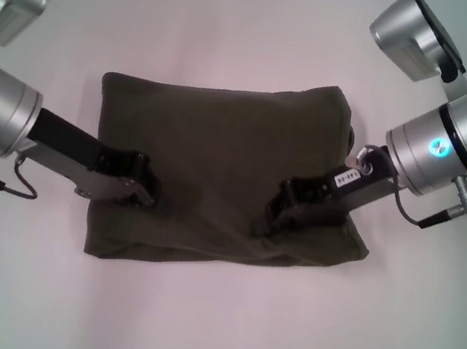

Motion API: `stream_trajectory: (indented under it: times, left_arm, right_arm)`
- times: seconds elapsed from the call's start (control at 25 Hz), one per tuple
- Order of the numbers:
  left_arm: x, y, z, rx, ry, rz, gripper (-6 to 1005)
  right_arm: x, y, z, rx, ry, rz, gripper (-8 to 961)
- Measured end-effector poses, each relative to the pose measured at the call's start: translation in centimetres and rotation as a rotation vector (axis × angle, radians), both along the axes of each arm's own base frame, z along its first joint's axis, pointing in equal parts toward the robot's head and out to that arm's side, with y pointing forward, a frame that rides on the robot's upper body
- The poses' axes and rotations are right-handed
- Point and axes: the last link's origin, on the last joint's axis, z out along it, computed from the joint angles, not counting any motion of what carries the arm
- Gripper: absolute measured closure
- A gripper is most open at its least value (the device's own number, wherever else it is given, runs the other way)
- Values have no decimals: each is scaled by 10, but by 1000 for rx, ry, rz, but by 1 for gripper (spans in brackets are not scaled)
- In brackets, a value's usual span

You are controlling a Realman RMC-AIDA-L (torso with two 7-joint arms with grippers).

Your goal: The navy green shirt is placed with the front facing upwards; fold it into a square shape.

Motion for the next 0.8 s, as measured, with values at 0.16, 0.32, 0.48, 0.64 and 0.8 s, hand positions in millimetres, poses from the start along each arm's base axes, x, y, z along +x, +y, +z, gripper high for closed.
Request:
stream_trajectory:
  times: [0.16, 0.32, 0.48, 0.64, 0.8]
  left_arm:
    - [-8, 1, 0, 3, 44, 21, 987]
    - [-11, 3, 2, 14, 54, 31, 987]
    - [-13, 4, 3, 26, 62, 42, 987]
    - [-14, 5, 5, 30, 67, 42, 987]
    - [-14, 6, 6, 33, 69, 40, 987]
  right_arm:
    - [6, -2, 3, -19, -46, 2, 950]
    - [12, -4, 7, -33, -65, -7, 950]
    - [15, -2, 17, -22, -68, -14, 950]
    - [20, 0, 32, -7, -81, -23, 950]
    - [32, 3, 48, 14, -103, -55, 950]
